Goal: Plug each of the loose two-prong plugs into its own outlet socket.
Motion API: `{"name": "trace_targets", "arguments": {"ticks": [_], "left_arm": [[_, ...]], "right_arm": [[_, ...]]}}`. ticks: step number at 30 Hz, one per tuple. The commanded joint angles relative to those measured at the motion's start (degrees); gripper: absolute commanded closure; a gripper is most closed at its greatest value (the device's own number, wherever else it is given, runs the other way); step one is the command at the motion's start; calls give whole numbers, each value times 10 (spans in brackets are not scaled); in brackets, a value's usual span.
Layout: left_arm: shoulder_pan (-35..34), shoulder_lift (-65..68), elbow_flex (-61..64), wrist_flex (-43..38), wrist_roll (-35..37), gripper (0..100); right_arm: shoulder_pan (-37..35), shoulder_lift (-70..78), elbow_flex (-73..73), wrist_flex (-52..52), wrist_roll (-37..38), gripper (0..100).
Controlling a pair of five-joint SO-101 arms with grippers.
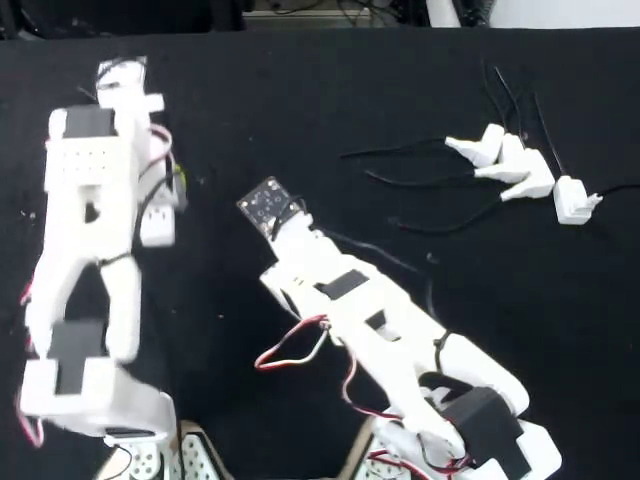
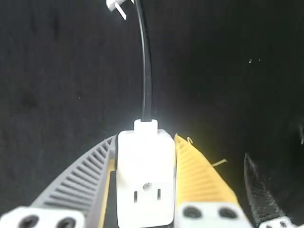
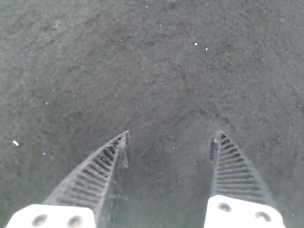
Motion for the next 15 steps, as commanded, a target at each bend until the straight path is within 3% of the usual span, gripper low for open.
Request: {"name": "trace_targets", "arguments": {"ticks": [1,8,15], "left_arm": [[16,-135,190,-69,-8,971],[22,-191,415,-195,-8,967],[29,-193,524,-323,-8,967]], "right_arm": [[-4,-28,-3,-11,3,733],[-4,-28,-2,-11,3,733],[-4,-28,-2,-11,3,733]]}}
